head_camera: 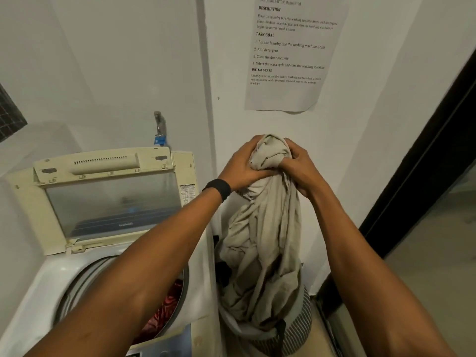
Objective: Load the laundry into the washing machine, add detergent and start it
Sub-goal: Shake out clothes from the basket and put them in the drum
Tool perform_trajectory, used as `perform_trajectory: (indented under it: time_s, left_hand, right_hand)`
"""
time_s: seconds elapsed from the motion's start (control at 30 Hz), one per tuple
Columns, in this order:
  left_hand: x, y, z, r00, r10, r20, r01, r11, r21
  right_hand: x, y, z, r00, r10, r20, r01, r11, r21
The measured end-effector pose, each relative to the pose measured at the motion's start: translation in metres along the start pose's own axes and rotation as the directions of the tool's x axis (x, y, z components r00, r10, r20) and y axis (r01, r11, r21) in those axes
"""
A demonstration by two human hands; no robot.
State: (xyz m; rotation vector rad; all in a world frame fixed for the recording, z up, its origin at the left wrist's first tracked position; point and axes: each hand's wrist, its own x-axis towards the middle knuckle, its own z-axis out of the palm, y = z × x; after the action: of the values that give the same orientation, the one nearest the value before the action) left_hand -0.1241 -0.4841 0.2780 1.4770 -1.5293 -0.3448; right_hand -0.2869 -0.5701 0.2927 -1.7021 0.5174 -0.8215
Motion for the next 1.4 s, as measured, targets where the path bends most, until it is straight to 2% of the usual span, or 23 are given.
perform_trajectory:
  time_s: [0.03, 0.13, 0.23, 0.33, 0.43, 0.5, 0.6, 0.7, 0.8, 0.87, 0.93, 0.97, 1.03, 1.1, 1.13, 1.2, 1.23, 1.3, 1.33, 1.4]
  left_hand:
    - [0.002, 0.000, -0.001, 1.000, 0.009, -0.030, -0.009, 1.000, 0.000]
    - [0.007, 0.004, -0.001, 0.987, -0.026, -0.157, 0.020, 0.999, -0.044]
    - [0.016, 0.006, -0.009, 0.935, -0.063, -0.349, -0.005, 0.982, -0.191]
    - [0.025, 0.010, -0.022, 0.911, -0.051, -0.410, -0.048, 0.973, -0.227]
    - [0.023, -0.001, -0.031, 0.872, -0.099, -0.479, 0.008, 0.982, -0.189]
    - [0.018, -0.020, -0.040, 0.836, -0.139, -0.531, 0.110, 0.990, -0.086]
    - [0.000, -0.044, -0.043, 0.852, -0.205, -0.481, 0.295, 0.948, 0.118]
    - [-0.010, -0.044, -0.021, 0.894, -0.248, -0.374, 0.294, 0.953, 0.070]
    - [-0.007, -0.022, -0.003, 0.946, -0.216, -0.242, 0.180, 0.970, -0.163]
    - [-0.003, -0.016, 0.003, 0.978, -0.168, -0.124, 0.138, 0.965, -0.223]
    - [0.001, -0.022, 0.011, 0.980, -0.196, -0.037, 0.188, 0.969, -0.162]
    - [0.000, -0.025, 0.016, 0.969, -0.243, -0.047, 0.232, 0.957, -0.174]
    - [0.000, -0.031, 0.025, 0.945, -0.288, -0.152, 0.246, 0.938, -0.245]
    - [0.001, -0.029, 0.033, 0.917, -0.301, -0.263, 0.220, 0.930, -0.295]
    - [0.001, -0.027, 0.034, 0.898, -0.314, -0.308, 0.222, 0.928, -0.299]
    - [0.003, -0.027, 0.038, 0.883, -0.317, -0.347, 0.215, 0.929, -0.302]
    - [0.005, -0.028, 0.040, 0.870, -0.332, -0.365, 0.224, 0.925, -0.307]
    - [0.007, -0.025, 0.038, 0.834, -0.385, -0.394, 0.262, 0.906, -0.331]
    - [0.008, -0.024, 0.035, 0.824, -0.394, -0.408, 0.264, 0.903, -0.338]
    - [0.014, -0.017, 0.026, 0.819, -0.383, -0.428, 0.235, 0.903, -0.359]
  right_hand:
    - [-0.003, 0.006, -0.001, 1.000, 0.006, 0.020, -0.006, 1.000, 0.023]
    - [-0.020, 0.027, 0.007, 0.999, 0.007, -0.050, -0.002, 0.995, 0.098]
    - [-0.052, 0.066, 0.029, 0.990, 0.138, -0.003, -0.138, 0.989, -0.053]
    - [-0.070, 0.109, 0.036, 0.946, 0.319, 0.049, -0.302, 0.928, -0.216]
    - [-0.059, 0.098, 0.016, 0.946, 0.323, 0.018, -0.306, 0.912, -0.272]
    - [-0.047, 0.069, -0.004, 0.972, 0.229, -0.048, -0.234, 0.953, -0.190]
    - [-0.018, 0.018, -0.025, 0.971, 0.048, -0.236, -0.045, 0.999, 0.021]
    - [0.005, -0.019, -0.013, 0.942, -0.002, -0.335, 0.080, 0.972, 0.219]
    - [0.022, -0.032, 0.011, 0.922, 0.038, -0.384, 0.125, 0.913, 0.389]
    - [0.027, -0.028, 0.022, 0.929, 0.032, -0.369, 0.117, 0.921, 0.372]
    - [0.026, -0.025, 0.030, 0.960, 0.054, -0.274, 0.051, 0.930, 0.365]
    - [0.026, -0.022, 0.033, 0.978, 0.065, -0.199, 0.023, 0.912, 0.408]
    - [0.027, -0.020, 0.037, 0.996, 0.063, -0.064, -0.017, 0.835, 0.551]
    - [0.029, -0.013, 0.034, 0.996, 0.086, -0.039, -0.044, 0.784, 0.619]
    - [0.026, -0.009, 0.032, 0.991, 0.094, -0.098, -0.024, 0.831, 0.556]
    - [0.012, 0.001, 0.032, 0.955, 0.034, -0.294, 0.035, 0.974, 0.225]
    - [0.001, 0.009, 0.034, 0.932, -0.037, -0.360, 0.058, 0.997, 0.046]
    - [-0.025, 0.034, 0.043, 0.904, -0.120, -0.411, 0.056, 0.985, -0.165]
    - [-0.037, 0.052, 0.046, 0.906, -0.080, -0.415, -0.006, 0.979, -0.202]
    - [-0.058, 0.093, 0.047, 0.924, 0.134, -0.358, -0.218, 0.954, -0.204]
